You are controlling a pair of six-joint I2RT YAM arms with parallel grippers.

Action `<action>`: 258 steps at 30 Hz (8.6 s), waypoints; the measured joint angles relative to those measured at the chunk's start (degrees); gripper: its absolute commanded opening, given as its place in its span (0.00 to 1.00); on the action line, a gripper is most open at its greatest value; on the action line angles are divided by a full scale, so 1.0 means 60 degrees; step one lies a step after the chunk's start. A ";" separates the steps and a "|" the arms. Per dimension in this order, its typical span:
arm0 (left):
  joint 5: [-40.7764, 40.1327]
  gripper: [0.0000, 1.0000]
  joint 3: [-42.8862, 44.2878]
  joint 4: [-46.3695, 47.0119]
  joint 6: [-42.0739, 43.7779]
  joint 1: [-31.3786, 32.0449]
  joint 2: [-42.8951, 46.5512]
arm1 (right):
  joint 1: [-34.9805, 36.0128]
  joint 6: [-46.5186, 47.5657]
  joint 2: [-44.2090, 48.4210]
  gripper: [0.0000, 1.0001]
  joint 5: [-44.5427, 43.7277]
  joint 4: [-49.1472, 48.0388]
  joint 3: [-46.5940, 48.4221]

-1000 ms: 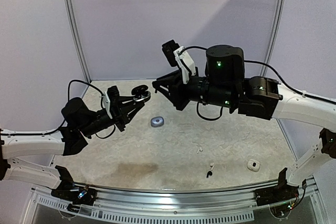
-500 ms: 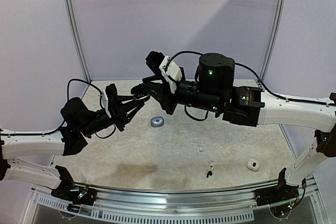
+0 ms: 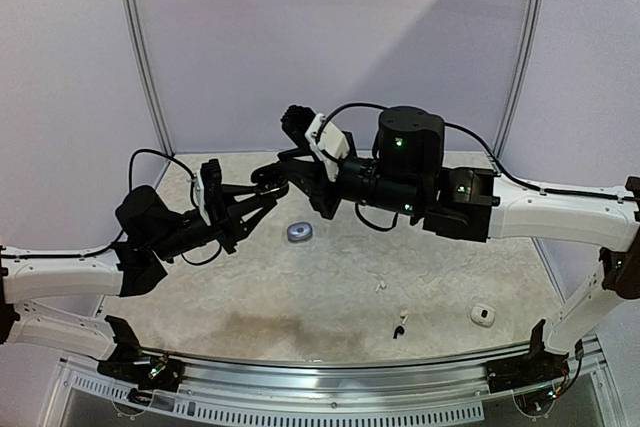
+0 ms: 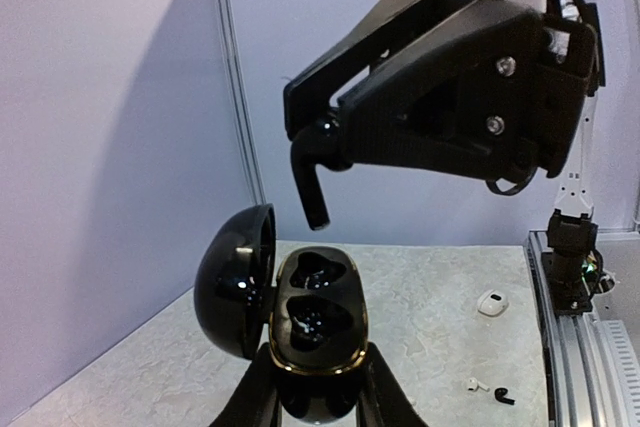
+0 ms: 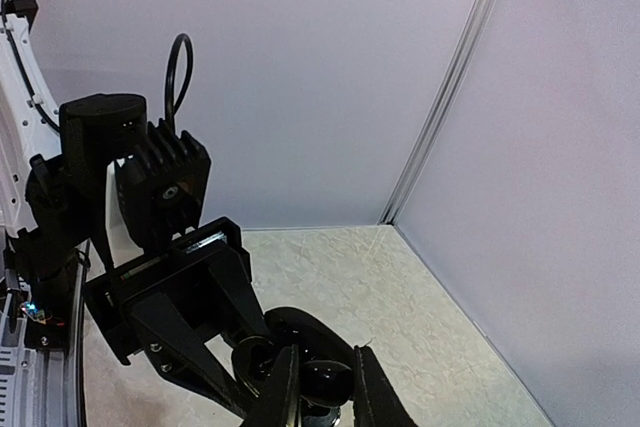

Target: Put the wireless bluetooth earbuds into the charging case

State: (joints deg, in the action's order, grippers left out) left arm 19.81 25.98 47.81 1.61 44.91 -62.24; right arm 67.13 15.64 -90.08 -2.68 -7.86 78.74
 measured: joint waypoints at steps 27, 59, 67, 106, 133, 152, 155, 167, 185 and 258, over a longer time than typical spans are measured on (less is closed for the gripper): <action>0.0138 0.00 0.0000 0.0062 -0.0423 0.0000 -0.0004 | -0.0029 0.0466 -0.0036 0.00 -0.0317 -0.0135 -0.0248; -0.0273 0.00 -0.0058 -0.0018 -0.0455 -0.0015 -0.0018 | 0.0062 0.1333 -0.0510 0.11 -0.0889 0.0040 0.0102; -0.0430 0.00 -0.0091 -0.0018 -0.0459 -0.0033 -0.0018 | 0.0066 0.1337 -0.0736 0.11 -0.1005 0.0226 0.0404; -0.0441 0.00 -0.0106 -0.0007 -0.0455 -0.0033 -0.0022 | 0.0117 0.1271 -0.0783 0.19 -0.1188 0.0415 0.0554; -0.0426 0.00 -0.0106 0.0000 -0.0459 -0.0033 -0.0022 | 0.0117 0.1228 -0.0962 0.20 -0.1279 0.0441 0.0739; -0.0652 0.00 -0.0106 0.0055 -0.0466 -0.0033 -0.0025 | 0.0117 0.1137 -0.0962 0.21 -0.1504 0.0426 0.0743; -0.0659 0.00 -0.0106 0.0087 -0.0466 -0.0033 -0.0062 | 0.0117 0.1100 -0.0962 0.20 -0.1523 0.0423 0.0743; -0.0670 0.00 -0.0106 0.0149 -0.0463 -0.0033 -0.0076 | 0.0117 0.1064 -0.0962 0.23 -0.1526 0.0390 0.0743; -0.0623 0.00 -0.0106 0.0499 -0.0463 -0.0033 -0.0076 | 0.0058 0.1045 -0.0980 0.14 -0.1701 0.0335 0.0743; -0.4226 0.00 0.0521 -0.4211 -0.2211 -0.2157 0.0601 | -0.1381 -0.4488 -1.0768 0.42 -0.0608 0.5191 0.9103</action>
State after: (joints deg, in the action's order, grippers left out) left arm -5.54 29.10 22.55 -11.66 31.97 -58.63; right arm 58.85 -11.29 -154.69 -6.33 23.29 133.36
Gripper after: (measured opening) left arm 0.224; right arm 0.421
